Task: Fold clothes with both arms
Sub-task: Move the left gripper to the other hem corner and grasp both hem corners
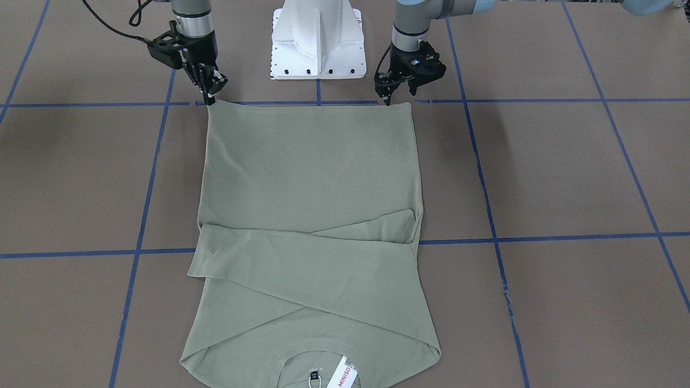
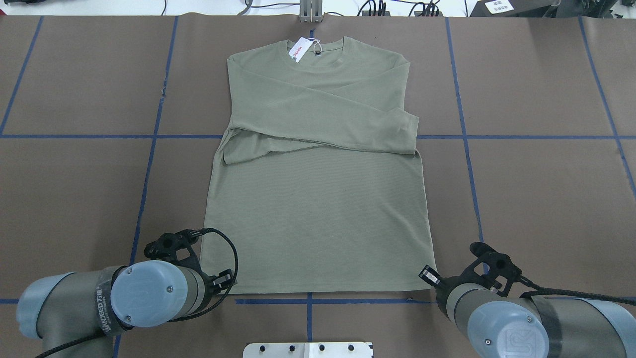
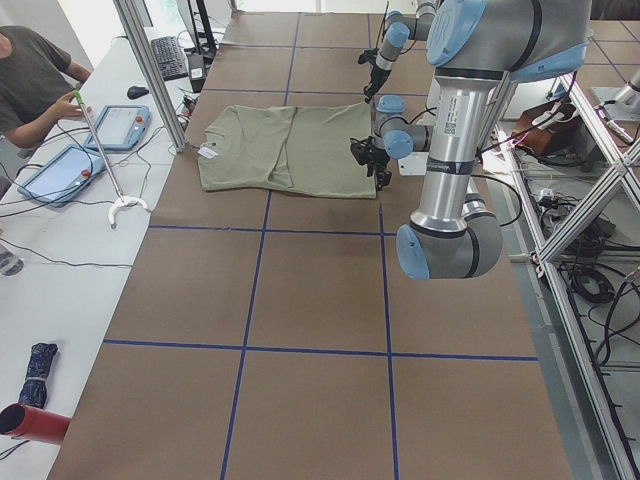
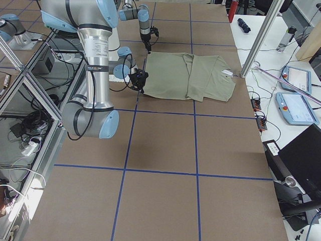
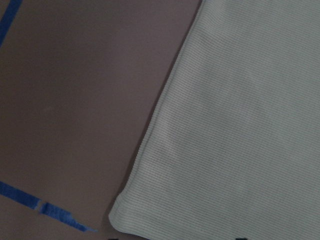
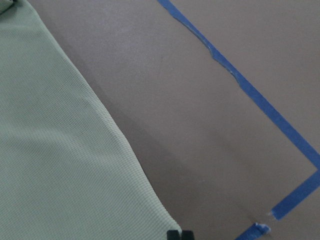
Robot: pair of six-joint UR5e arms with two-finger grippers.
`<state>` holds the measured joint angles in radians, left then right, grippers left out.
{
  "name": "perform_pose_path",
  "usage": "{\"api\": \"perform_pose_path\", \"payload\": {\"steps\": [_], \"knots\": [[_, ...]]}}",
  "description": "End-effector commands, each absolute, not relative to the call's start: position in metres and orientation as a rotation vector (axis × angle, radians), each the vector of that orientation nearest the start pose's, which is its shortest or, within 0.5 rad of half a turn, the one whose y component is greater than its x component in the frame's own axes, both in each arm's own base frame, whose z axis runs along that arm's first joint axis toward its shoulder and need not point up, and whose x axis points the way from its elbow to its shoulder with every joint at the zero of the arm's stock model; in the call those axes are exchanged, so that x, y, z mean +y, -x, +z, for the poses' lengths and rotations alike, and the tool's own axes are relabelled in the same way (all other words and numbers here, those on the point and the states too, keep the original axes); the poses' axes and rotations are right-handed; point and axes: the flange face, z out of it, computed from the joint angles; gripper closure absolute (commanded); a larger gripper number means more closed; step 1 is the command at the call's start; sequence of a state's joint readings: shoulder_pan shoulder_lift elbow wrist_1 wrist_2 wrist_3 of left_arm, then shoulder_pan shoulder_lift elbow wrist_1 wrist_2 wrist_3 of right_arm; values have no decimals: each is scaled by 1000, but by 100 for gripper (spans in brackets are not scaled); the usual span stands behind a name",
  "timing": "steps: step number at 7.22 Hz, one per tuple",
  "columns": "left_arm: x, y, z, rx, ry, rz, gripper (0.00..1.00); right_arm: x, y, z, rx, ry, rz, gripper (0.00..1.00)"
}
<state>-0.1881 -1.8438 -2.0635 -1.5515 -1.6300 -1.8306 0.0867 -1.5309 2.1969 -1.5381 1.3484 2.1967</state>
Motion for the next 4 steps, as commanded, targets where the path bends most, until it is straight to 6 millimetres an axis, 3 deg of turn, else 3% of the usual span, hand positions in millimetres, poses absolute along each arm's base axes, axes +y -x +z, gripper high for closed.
{"api": "perform_pose_path", "payload": {"steps": [1,4], "knots": [[-221,-508,313,732,85,-395,22,-195,449,355,-745,-20,758,100],[-221,-509,318,725,82,-388,25,-194,449,355,-746,-19,755,100]]}}
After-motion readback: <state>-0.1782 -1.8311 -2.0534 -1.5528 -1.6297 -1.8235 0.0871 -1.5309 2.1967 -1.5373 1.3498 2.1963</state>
